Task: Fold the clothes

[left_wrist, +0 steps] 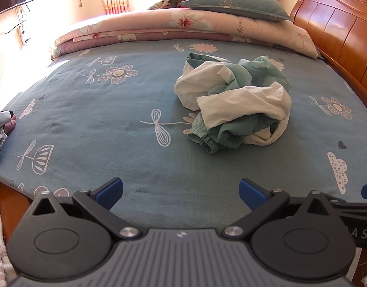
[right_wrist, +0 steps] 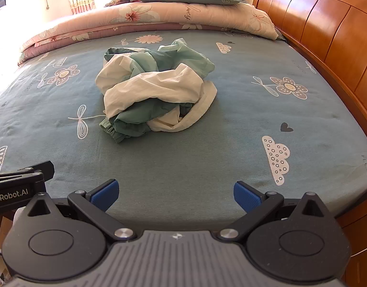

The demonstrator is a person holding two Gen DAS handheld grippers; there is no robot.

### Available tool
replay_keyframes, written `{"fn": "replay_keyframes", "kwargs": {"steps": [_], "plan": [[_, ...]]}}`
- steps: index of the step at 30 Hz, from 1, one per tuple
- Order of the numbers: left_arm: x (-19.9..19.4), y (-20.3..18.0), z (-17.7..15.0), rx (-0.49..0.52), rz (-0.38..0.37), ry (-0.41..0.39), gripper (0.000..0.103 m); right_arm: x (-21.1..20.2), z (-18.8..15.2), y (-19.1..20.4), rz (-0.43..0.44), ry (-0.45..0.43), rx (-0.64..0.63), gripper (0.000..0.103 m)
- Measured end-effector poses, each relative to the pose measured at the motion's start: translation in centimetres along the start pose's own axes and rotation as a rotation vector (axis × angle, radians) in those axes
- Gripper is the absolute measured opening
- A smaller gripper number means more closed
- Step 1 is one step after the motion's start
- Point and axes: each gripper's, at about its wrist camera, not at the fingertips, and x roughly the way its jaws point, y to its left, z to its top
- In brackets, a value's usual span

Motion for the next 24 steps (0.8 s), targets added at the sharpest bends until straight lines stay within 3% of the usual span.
{"fn": "replay_keyframes", "kwargs": {"steps": [24], "plan": [[0.43,0.25,-0.20,-0.005,-0.038,-0.007,0.102,0.17,-0.22,0.03,0.004,-0.006,0.003,0.103]]}}
